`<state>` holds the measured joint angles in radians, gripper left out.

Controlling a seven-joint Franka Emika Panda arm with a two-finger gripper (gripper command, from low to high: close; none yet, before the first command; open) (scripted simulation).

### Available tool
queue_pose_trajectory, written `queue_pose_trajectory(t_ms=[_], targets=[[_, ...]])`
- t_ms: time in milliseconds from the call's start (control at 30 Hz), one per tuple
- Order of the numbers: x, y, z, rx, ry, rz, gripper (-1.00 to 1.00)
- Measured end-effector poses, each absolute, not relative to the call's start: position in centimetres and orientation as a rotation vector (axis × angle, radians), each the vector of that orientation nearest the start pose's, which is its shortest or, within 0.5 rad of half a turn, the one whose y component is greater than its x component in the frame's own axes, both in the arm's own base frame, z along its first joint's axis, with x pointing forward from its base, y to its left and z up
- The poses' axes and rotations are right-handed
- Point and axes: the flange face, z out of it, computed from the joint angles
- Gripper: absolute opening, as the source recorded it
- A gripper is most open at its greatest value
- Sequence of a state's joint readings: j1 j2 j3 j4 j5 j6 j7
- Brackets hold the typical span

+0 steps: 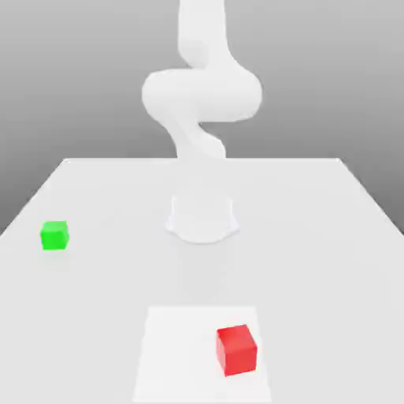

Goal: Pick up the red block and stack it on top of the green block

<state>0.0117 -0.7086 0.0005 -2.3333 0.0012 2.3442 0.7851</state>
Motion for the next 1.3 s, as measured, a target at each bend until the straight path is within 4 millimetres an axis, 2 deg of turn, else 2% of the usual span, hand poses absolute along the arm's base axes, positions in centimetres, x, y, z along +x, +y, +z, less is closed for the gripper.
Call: queue_pose_trajectory(t_ms=[167,267,367,533,700,800,900,933,1133,1200,1300], targets=[[43.6,1.7,56.5,-2.651,0.997,-0.743,0.00],[45.6,2.4,50.3,-2.729,0.977,-0.624,0.00],[46.6,3.2,43.9,-2.801,0.954,-0.501,0.00],[46.4,4.3,33.5,-2.911,0.907,-0.287,0.00],[43.8,5.3,23.6,-3.007,0.846,-0.064,0.00],[43.0,5.3,19.3,-3.026,0.835,-0.008,0.00],[42.9,5.3,15.8,-3.029,0.833,-0.001,0.00],[42.8,5.3,14.9,-3.029,0.833,0.000,-1.00],[42.8,5.3,14.4,-3.029,0.834,0.000,-1.00],[42.8,5.3,15.5,-3.029,0.834,0.000,-1.00],[42.9,5.3,18.6,-3.029,0.834,0.000,-1.00]])
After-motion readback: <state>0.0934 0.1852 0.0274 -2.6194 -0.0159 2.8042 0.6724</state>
